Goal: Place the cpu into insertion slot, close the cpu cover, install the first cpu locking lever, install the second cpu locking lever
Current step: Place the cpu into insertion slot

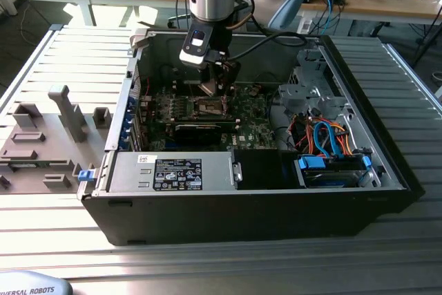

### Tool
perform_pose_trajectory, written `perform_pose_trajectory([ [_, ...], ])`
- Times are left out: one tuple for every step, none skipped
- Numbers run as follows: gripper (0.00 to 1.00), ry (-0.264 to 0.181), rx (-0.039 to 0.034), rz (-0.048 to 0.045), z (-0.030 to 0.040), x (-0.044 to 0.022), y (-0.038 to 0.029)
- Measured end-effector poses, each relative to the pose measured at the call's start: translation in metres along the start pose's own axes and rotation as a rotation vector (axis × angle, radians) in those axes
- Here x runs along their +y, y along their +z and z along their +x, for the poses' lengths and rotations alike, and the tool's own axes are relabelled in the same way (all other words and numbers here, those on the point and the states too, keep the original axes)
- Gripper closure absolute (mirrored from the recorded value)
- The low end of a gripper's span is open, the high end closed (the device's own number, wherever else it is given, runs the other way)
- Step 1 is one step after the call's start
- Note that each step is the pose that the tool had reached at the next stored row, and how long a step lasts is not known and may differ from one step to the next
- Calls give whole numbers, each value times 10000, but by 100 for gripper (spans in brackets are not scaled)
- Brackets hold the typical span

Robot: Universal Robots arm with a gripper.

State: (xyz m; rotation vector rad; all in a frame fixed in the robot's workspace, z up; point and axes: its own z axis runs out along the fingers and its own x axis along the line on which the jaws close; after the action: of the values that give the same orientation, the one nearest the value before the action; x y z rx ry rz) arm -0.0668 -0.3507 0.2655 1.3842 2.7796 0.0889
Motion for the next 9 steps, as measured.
perform_pose_trajectory([
  [46,10,-1,-1,0,0,1],
  [46,17,-1,0,0,0,1],
  [46,30,-2,0,0,0,2],
  [46,46,-3,-1,0,0,3],
  [46,61,-4,0,0,0,4],
  [46,72,-5,0,0,0,4],
  [46,80,-5,0,0,0,5],
  [46,87,-6,0,0,0,5],
  [46,101,-7,0,0,0,6],
])
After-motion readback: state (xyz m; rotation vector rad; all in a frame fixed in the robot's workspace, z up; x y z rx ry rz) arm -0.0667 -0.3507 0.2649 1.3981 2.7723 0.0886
